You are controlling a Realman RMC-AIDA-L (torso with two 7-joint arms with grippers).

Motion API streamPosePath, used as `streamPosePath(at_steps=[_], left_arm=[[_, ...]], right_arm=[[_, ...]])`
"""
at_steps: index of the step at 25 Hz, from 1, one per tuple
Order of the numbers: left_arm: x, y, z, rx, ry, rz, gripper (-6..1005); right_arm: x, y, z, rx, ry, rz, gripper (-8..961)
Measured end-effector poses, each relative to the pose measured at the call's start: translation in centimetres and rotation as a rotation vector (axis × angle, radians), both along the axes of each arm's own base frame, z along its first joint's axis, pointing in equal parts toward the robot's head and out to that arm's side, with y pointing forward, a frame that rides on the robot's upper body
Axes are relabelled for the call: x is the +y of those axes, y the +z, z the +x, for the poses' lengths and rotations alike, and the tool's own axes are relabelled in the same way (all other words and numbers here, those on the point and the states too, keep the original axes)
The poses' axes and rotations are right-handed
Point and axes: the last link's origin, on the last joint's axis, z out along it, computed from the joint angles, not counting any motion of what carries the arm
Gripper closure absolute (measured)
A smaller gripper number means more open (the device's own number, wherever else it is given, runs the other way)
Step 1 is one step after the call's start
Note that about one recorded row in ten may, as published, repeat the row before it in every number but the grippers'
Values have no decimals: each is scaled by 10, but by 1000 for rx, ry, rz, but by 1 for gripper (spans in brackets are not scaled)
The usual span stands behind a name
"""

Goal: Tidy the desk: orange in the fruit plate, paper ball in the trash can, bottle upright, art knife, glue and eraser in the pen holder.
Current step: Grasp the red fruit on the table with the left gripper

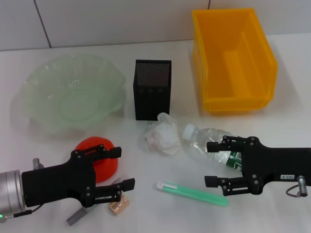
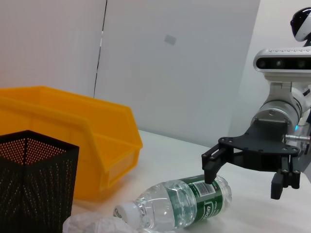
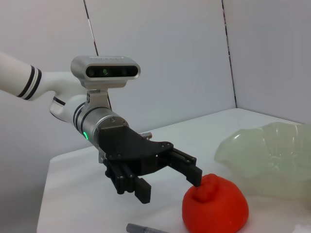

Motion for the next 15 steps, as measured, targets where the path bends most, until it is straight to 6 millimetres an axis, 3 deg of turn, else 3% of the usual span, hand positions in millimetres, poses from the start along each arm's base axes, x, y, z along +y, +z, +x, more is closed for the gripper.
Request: streamPosePath(at_steps=[15], left_arm=[[-2,2,-2,3,-28,29,176]], right_arm=[[-1,1,3,-2,-12,9,127]])
